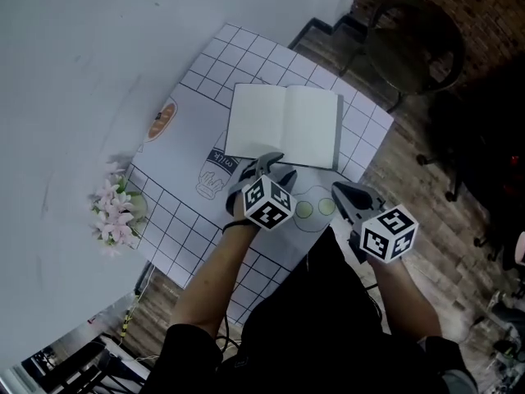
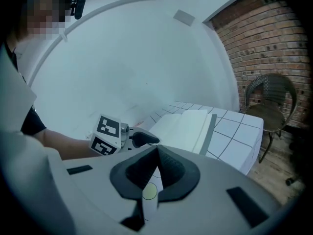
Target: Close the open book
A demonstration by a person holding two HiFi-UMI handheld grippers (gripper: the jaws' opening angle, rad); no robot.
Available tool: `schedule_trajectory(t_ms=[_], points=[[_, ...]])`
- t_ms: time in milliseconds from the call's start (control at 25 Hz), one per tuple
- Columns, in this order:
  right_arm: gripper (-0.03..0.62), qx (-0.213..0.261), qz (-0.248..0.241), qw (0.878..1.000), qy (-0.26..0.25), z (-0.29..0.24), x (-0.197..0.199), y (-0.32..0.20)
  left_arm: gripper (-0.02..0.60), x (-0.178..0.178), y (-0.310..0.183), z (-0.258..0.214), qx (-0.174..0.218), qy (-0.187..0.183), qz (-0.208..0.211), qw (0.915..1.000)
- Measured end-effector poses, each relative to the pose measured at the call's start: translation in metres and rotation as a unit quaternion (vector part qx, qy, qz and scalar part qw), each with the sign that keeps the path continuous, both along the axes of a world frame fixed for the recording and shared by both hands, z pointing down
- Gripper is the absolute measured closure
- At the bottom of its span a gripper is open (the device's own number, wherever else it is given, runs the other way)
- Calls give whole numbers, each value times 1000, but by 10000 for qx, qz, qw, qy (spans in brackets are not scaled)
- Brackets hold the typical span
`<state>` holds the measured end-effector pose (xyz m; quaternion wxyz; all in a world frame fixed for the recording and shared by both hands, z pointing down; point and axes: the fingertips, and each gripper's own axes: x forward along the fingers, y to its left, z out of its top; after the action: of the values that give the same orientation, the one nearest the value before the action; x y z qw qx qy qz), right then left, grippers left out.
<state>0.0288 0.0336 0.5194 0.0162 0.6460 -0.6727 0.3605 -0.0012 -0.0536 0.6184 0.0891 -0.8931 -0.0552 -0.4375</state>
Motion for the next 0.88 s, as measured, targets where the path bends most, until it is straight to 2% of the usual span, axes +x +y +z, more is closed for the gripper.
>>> schedule_trajectory(t_ms=[360, 680, 880], points=[[595, 23, 4, 9999, -171, 6, 5, -3, 400, 12, -4, 12, 67, -367, 194, 9991], [595, 20, -64, 9997, -218, 2, 10, -4, 433, 13, -7, 16, 217, -745, 358, 9963], [595, 5, -152, 9996, -240, 0, 7, -8, 433, 16, -5, 14, 89, -799, 335, 9962]])
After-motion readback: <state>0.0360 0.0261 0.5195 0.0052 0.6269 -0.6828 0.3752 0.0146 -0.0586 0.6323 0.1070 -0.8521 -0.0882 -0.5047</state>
